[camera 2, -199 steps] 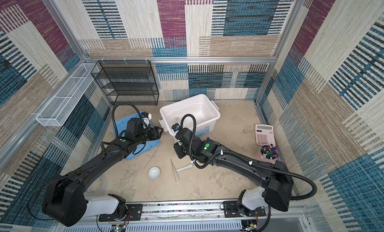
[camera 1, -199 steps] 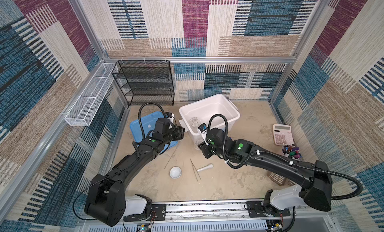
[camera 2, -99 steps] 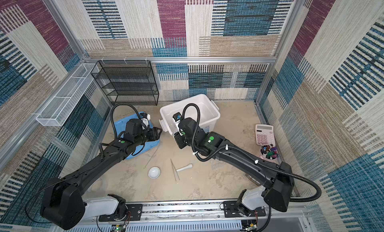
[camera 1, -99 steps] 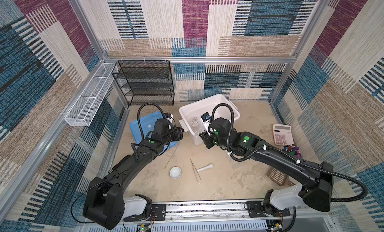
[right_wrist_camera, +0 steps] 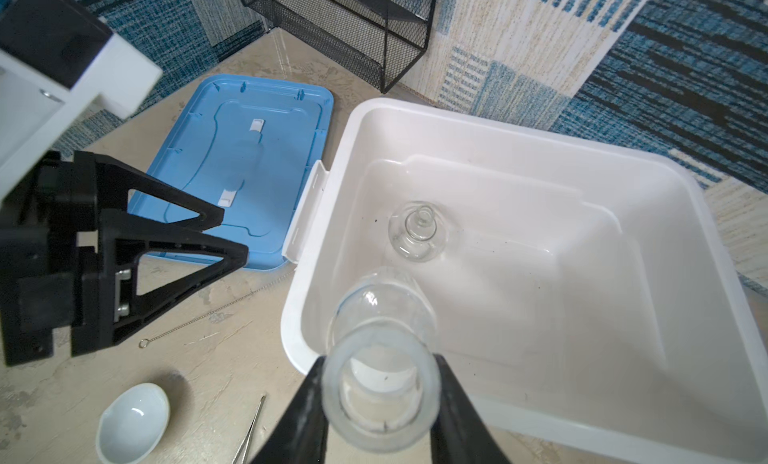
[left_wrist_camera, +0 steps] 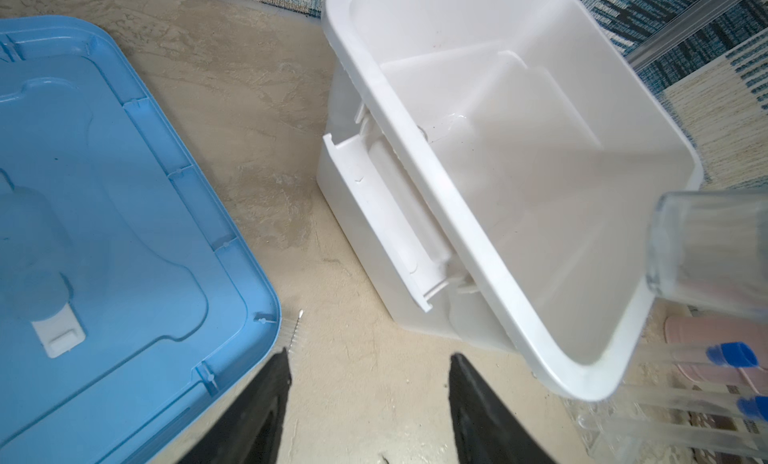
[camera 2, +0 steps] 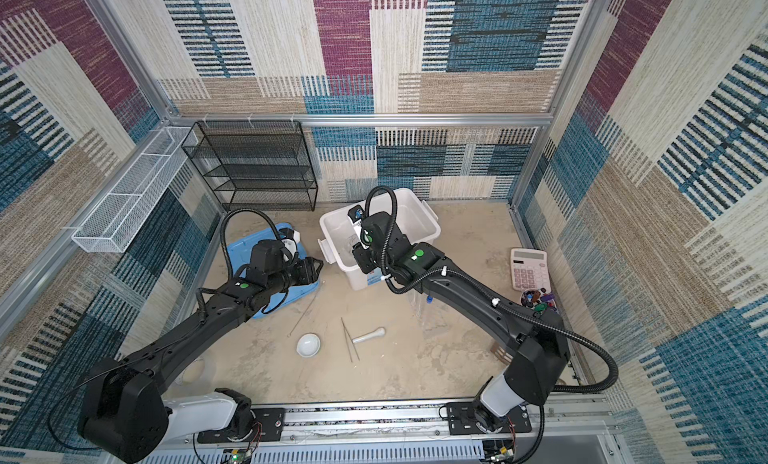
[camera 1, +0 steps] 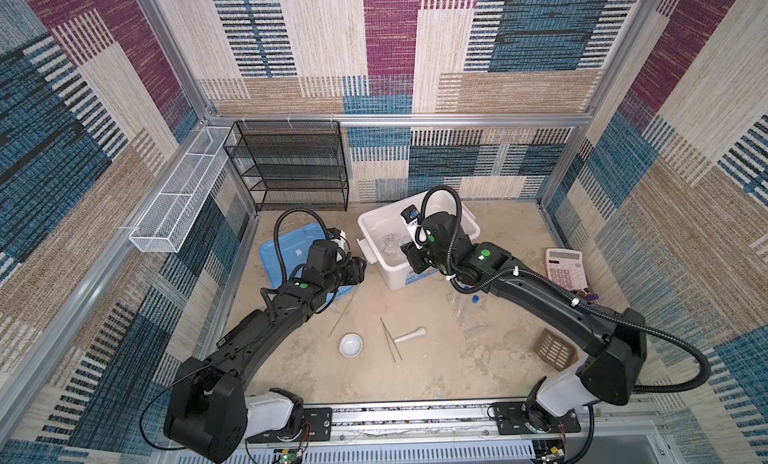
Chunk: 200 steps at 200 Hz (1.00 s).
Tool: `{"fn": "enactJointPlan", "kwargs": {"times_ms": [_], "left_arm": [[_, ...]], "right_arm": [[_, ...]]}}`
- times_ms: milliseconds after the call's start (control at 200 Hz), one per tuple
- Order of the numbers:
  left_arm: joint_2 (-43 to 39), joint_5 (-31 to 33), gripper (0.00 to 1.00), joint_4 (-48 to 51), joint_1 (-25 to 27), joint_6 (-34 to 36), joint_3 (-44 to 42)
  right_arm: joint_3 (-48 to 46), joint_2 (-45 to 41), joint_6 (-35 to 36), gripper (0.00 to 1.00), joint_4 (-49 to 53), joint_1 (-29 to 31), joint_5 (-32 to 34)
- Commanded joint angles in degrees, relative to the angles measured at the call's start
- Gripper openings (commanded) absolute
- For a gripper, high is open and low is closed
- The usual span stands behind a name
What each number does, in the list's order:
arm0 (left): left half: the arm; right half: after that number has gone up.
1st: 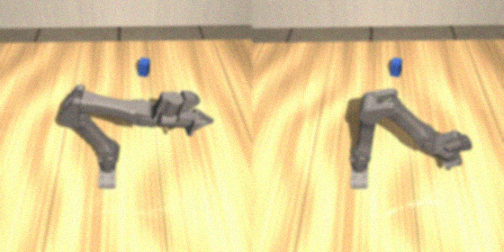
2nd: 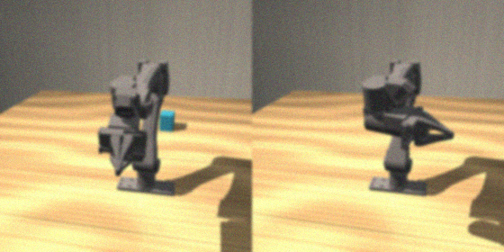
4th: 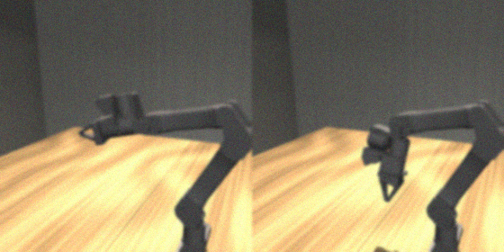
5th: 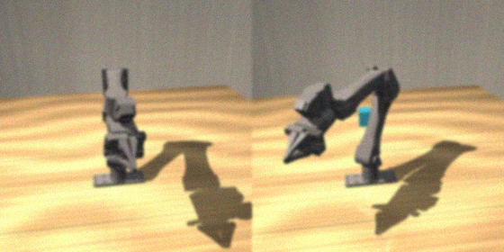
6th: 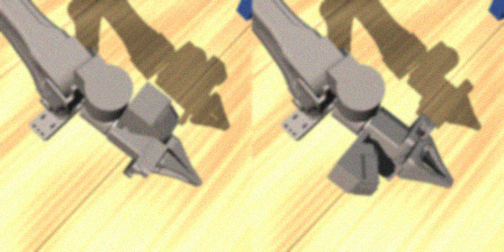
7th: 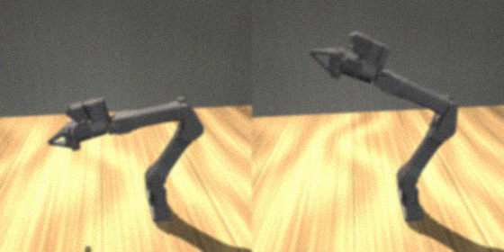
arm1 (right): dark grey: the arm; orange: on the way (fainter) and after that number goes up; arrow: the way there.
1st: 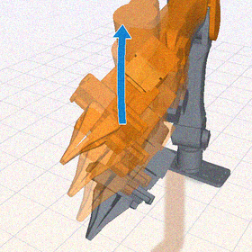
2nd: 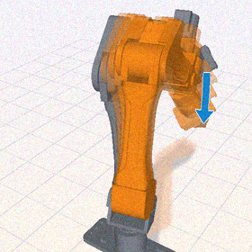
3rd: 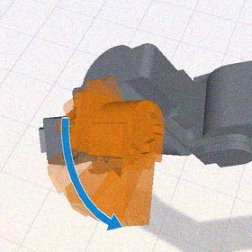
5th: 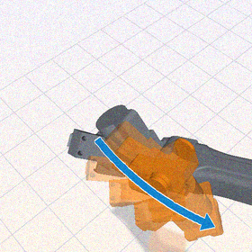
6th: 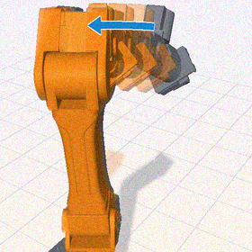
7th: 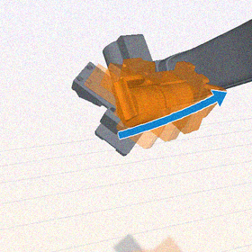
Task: Organize the chemistry lab equipment
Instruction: 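Carry the held beaker over the white bin and lower it inside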
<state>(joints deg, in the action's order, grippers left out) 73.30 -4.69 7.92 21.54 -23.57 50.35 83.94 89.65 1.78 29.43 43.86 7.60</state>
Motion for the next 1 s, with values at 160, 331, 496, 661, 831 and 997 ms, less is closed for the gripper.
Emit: {"fn": "enactJointPlan", "kwargs": {"times_ms": [160, 331, 496, 661, 831, 997], "left_arm": [[-0.8, 1.4, 0.64, 0.1, 0.1, 2.0, -1.0], [-0.7, 1.5, 0.64, 0.1, 0.1, 2.1, -1.4], [-0.8, 1.9, 0.64, 0.3, 0.1, 2.4, -1.4], [-0.8, 2.3, 0.65, 0.4, 0.1, 2.7, -1.7], [-0.5, 2.2, 0.65, 0.1, 0.1, 2.5, -1.9], [-0.5, 2.4, 0.65, 0.2, 0.0, 2.6, -2.0]], "right_arm": [[5.0, 6.8, 7.2, 0.38, -1.7, -3.4, -6.7], [7.5, 11.9, 10.2, 0.38, -0.3, -4.7, -11.0], [11.2, 15.6, 13.3, 0.37, 1.3, -5.1, -14.1], [13.5, 18.5, 15.6, 0.38, 3.0, -5.6, -13.5], [16.4, 22.1, 17.3, 0.37, 5.4, -6.1, -14.2], [17.7, 24.7, 18.2, 0.37, 5.9, -6.2, -14.5]]}}
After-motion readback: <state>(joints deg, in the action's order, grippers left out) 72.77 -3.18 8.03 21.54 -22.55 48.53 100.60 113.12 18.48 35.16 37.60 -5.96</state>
